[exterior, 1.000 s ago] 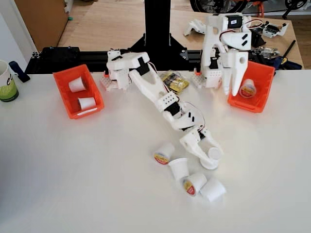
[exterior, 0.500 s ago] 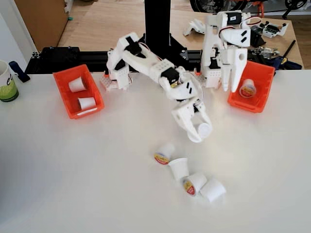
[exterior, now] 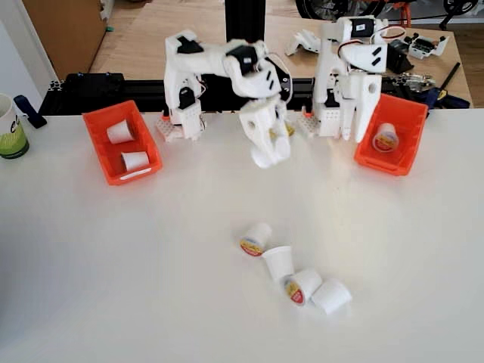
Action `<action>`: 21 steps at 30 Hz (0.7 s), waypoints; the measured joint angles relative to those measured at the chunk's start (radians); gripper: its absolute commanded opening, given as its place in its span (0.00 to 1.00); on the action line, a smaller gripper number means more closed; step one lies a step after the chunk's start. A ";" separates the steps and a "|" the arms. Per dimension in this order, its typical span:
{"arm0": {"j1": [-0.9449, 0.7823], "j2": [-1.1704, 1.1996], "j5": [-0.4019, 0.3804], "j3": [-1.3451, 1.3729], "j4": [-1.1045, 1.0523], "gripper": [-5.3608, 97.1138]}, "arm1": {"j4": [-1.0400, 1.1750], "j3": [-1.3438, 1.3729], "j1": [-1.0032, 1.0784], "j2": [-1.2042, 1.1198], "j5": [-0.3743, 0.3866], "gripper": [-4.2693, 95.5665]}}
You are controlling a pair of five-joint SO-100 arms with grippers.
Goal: Sort the coffee pods, blue into left, red into right
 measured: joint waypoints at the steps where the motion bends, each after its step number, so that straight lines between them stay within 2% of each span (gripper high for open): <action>1: 0.008 0.043 -0.075 0.034 0.044 0.19 | 0.005 0.000 0.015 0.002 -0.011 0.18; 7: 0.071 0.267 -0.557 0.281 0.124 0.16 | 0.028 0.000 0.074 0.020 -0.081 0.18; 13: 0.141 0.316 -0.966 0.373 0.163 0.16 | 0.028 0.000 0.083 0.031 -0.115 0.18; 16: 0.166 0.353 -1.086 0.379 0.212 0.16 | 0.028 0.000 0.075 0.035 -0.123 0.18; 21: 0.213 0.479 -1.126 0.488 0.242 0.16 | 0.021 0.000 0.083 0.035 -0.132 0.18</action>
